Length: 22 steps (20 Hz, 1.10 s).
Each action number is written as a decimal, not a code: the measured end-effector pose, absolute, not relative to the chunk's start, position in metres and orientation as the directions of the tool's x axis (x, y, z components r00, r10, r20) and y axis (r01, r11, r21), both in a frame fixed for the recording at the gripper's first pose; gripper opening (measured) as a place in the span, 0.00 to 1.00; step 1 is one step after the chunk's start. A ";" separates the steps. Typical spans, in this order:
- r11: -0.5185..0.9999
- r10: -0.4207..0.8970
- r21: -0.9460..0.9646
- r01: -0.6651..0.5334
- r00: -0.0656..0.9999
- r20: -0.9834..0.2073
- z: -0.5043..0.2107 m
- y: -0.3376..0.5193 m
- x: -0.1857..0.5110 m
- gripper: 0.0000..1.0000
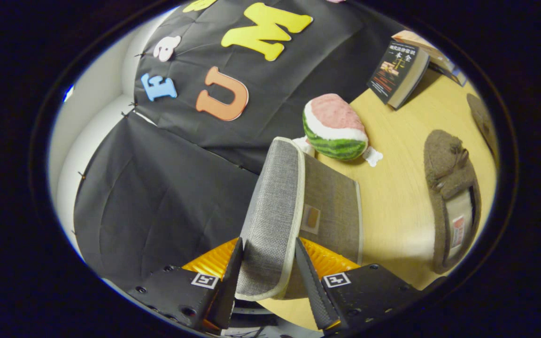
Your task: Open the storage box then place both shoes into the box .Put the left shoe in first, then the right shoe, with the right side of both shoes facing outward in a uniform manner.
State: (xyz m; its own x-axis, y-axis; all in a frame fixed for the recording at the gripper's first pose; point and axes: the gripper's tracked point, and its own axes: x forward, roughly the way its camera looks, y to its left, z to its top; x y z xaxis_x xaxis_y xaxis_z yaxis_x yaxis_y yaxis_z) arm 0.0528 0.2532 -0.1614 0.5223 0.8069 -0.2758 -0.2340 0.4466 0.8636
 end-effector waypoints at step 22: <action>0.508 0.860 0.407 -0.759 0.477 -0.183 0.024 0.422 0.036 0.20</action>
